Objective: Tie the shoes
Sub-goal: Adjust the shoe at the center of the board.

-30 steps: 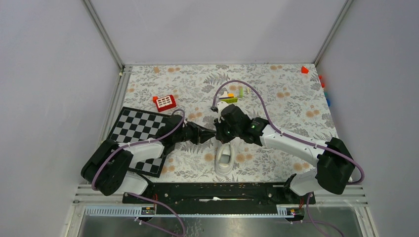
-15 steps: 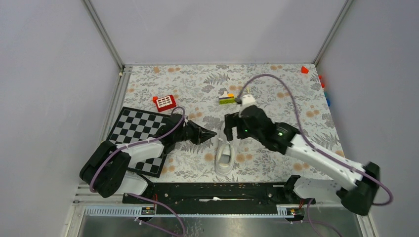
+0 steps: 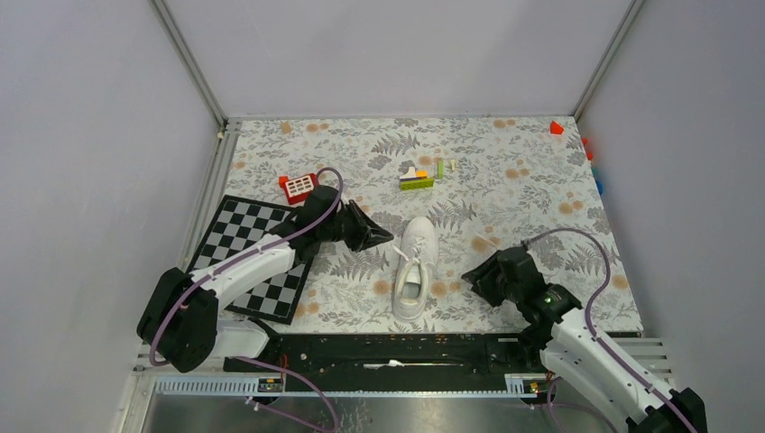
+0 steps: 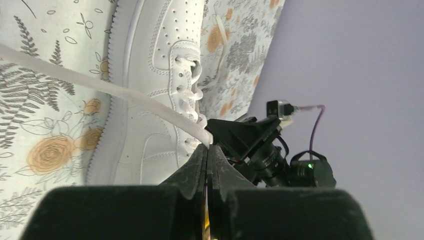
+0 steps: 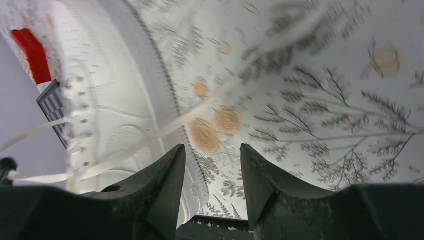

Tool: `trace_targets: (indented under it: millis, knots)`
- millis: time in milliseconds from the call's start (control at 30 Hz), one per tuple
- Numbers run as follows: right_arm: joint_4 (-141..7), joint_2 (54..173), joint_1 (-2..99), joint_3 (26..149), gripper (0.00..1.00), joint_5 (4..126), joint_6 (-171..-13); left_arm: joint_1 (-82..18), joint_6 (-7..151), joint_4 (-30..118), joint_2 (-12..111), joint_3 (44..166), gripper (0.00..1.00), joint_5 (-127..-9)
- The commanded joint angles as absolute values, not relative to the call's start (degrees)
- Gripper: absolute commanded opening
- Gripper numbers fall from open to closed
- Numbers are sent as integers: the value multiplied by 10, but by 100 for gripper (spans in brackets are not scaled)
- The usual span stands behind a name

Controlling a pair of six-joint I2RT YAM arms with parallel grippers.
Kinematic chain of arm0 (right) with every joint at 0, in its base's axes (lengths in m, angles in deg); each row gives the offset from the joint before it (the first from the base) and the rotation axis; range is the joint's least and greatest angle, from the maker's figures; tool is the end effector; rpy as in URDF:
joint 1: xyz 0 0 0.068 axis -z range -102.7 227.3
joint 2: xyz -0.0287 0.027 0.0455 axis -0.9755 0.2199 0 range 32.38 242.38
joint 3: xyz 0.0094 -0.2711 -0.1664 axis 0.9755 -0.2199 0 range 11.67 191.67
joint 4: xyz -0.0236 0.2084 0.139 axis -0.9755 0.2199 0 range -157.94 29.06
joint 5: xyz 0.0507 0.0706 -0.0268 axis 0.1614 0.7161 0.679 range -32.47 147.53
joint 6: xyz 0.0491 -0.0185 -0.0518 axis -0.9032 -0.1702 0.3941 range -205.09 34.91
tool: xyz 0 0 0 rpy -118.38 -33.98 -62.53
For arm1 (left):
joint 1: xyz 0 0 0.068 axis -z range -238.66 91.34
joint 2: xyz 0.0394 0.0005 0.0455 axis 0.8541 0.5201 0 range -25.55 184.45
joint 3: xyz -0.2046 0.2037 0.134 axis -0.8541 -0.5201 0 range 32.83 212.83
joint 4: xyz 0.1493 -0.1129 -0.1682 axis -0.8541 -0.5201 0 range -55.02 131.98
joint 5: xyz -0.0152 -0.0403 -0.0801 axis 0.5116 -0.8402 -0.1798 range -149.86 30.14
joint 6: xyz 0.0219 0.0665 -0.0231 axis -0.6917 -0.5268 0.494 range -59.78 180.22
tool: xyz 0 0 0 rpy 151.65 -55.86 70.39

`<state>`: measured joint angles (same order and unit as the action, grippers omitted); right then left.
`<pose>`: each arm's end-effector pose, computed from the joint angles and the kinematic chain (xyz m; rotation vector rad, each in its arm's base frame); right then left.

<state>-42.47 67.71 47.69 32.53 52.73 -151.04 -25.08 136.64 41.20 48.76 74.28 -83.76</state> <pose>0.1002 0.0511 0.2057 0.7893 2.2549 0.7589 0.2145 -0.1724 0.2636 -0.6558 2.4567 -1.4155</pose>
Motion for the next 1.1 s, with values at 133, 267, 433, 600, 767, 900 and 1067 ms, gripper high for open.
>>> trace_targets:
  millis: [133, 267, 433, 600, 767, 900, 1067]
  knots:
    - [-481, 699, 480, 304, 59, 584, -1675, -241, 1239, 345, 499, 798, 0, -844]
    - [-479, 745, 481, 315, 53, 556, -1687, -237, 1233, 346, 506, 803, 0, -845]
    - [-508, 822, 480, 333, 51, 575, -1695, -232, 1223, 346, 509, 809, 0, -847]
    - [-563, 877, 480, 321, 51, 633, -1733, -230, 1215, 340, 512, 812, 0, -845]
    - [-614, 874, 480, 286, 56, 654, -1804, -230, 1211, 340, 519, 816, 0, -847]
    - [-658, 892, 480, 268, 59, 677, -1854, -230, 1210, 340, 523, 820, 0, -849]
    - [-760, 932, 480, 250, 60, 706, -1907, -229, 1207, 340, 521, 819, 0, -850]
